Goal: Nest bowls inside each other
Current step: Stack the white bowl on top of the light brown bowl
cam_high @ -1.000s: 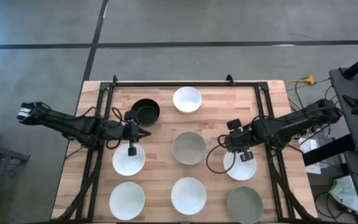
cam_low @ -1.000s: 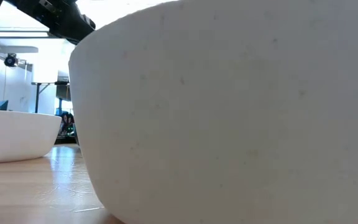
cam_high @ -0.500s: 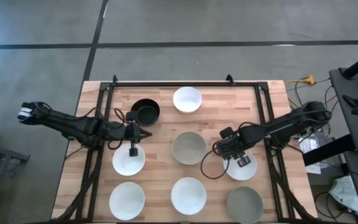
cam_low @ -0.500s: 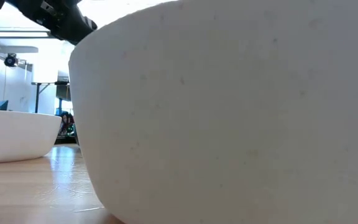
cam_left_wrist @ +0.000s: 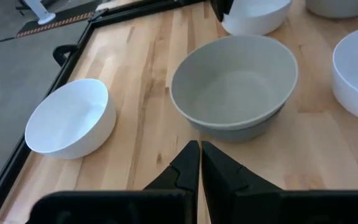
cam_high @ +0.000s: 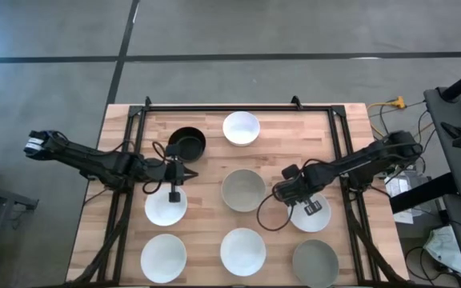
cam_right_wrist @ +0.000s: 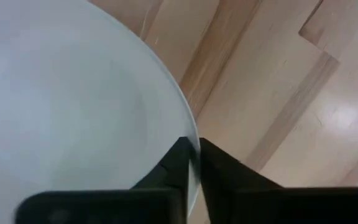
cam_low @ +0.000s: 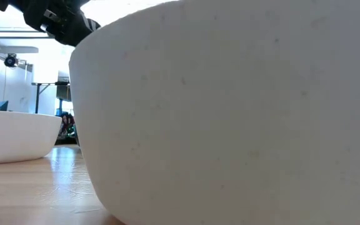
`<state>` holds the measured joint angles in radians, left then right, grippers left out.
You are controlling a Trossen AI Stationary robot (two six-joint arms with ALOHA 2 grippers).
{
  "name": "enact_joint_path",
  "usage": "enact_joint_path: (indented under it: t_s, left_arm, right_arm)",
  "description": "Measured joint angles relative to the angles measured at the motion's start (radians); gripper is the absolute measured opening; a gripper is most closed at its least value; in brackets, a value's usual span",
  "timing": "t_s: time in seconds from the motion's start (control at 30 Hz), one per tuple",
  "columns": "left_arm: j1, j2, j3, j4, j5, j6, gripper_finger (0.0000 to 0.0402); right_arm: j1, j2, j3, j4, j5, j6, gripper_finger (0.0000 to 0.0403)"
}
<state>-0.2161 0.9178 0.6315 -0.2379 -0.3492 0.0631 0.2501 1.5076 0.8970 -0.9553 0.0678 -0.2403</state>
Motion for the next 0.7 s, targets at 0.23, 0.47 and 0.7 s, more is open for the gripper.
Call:
enact_joint_path:
  t_s: [0.23, 0.47, 0.7]
  left_arm:
    - [0.000, -0.015, 0.000, -0.002, 0.000, -0.002, 0.0001]
    - [0.000, -0.015, 0.000, 0.004, 0.000, -0.003, 0.0001]
    - [0.000, -0.015, 0.000, 0.004, 0.000, -0.003, 0.0001]
  right_arm:
    - [0.000, -0.008, 0.064, -0.094, 0.002, 0.003, 0.0012]
    - [-0.002, -0.010, 0.252, -0.221, 0.041, 0.058, 0.0011]
    - [-0.002, -0.010, 0.409, -0.261, 0.049, 0.083, 0.0011]
